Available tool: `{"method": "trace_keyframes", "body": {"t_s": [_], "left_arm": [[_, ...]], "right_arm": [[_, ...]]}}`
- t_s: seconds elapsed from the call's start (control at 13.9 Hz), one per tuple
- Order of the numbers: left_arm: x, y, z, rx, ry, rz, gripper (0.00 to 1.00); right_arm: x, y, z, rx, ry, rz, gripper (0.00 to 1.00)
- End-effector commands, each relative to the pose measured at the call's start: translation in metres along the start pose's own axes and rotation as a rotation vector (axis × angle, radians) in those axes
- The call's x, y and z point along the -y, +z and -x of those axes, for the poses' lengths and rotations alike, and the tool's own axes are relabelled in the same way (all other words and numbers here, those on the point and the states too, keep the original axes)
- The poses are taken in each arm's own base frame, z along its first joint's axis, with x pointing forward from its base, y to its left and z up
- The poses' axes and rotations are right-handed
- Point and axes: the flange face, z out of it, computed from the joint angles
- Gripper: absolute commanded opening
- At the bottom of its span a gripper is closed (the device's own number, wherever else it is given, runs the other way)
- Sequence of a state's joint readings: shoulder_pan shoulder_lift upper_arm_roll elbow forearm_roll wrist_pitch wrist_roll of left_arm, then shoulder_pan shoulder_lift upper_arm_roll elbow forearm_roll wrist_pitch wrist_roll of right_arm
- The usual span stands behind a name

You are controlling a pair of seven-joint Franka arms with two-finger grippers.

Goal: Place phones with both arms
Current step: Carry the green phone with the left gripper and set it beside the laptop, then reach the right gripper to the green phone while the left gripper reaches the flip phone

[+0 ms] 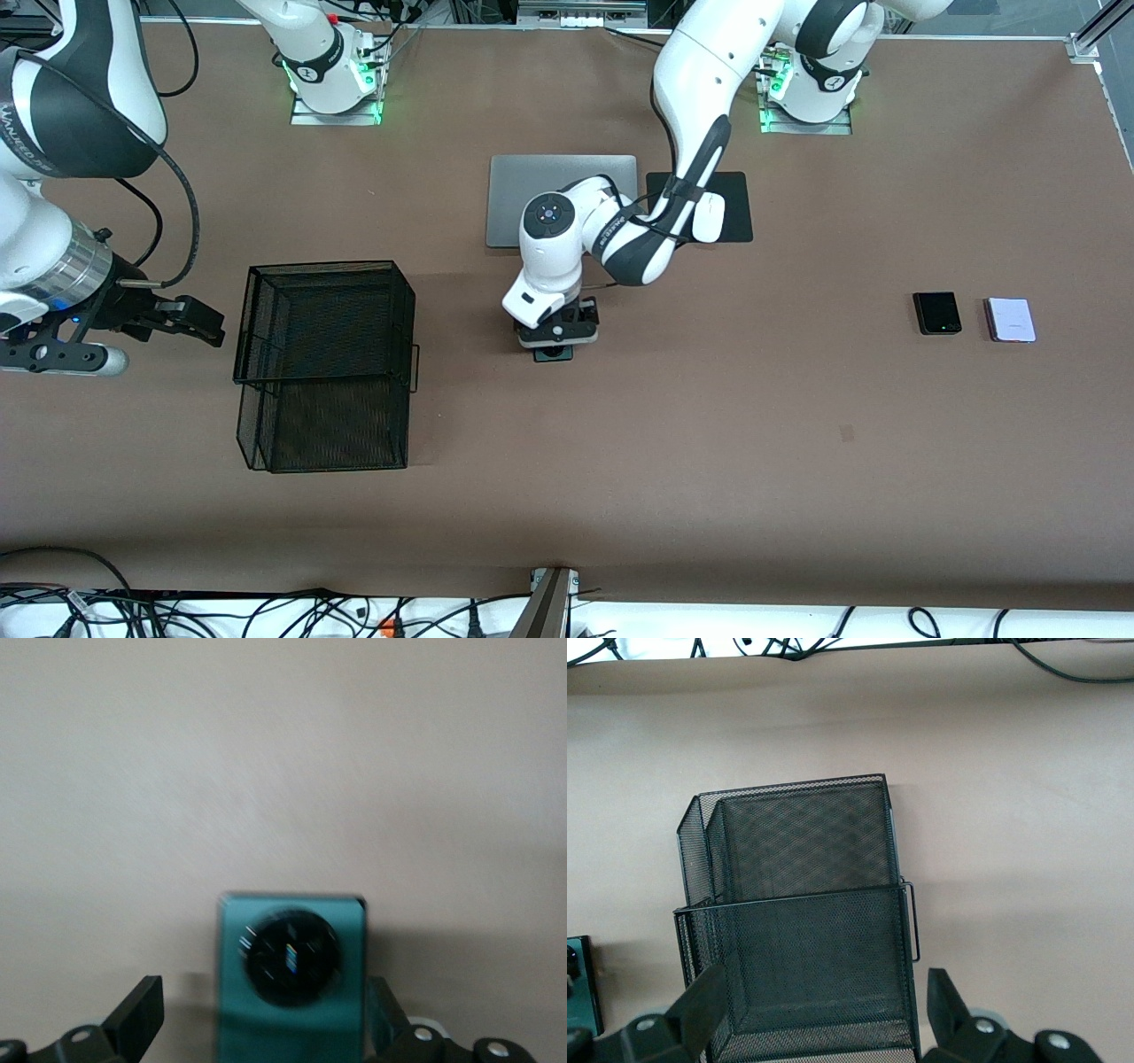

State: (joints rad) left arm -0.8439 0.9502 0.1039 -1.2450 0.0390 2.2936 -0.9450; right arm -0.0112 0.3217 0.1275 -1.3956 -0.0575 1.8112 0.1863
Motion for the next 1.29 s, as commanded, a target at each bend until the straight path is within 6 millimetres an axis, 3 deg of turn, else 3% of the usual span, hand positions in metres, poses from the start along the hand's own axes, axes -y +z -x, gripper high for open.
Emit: {"method": "trace_keyframes", "body": {"t_s": [0.0, 0.07, 0.36, 0.65, 0.86, 1.08, 1.22], "left_arm": [[0.038, -0.055, -0.047, 0.013, 0.009, -0.046, 1.0], [0.059, -0.065, -0.061, 0.031, 0.003, -0.064, 1.0], [0.142, -0.078, -0.099, 0.095, 0.005, -0.117, 1.0], [0.252, -0.094, -0.134, 0.15, 0.079, -0.13, 1.0], [0.349, -0.095, -0.158, 0.191, 0.161, -0.128, 1.0], [0.453, -0.099, -0.174, 0.182, 0.242, -0.137, 1.0], [0.506, -0.097, -0.173, 0.164, 0.301, -0.121, 1.0]], "right_arm": [[0.001, -0.004, -0.001, -0.002, 0.002, 0.016, 1.0], [0.001, -0.004, -0.001, -0.002, 0.002, 0.019, 1.0], [0.001, -0.005, -0.001, -0.004, -0.001, 0.022, 1.0], [0.013, -0.002, 0.005, 0.015, -0.02, 0.022, 1.0], [0.079, 0.004, 0.017, 0.024, -0.093, -0.009, 1.0], [0.182, 0.053, 0.035, 0.055, -0.116, -0.036, 1.0], [0.235, 0.088, 0.044, 0.026, -0.11, -0.067, 1.0]]}}
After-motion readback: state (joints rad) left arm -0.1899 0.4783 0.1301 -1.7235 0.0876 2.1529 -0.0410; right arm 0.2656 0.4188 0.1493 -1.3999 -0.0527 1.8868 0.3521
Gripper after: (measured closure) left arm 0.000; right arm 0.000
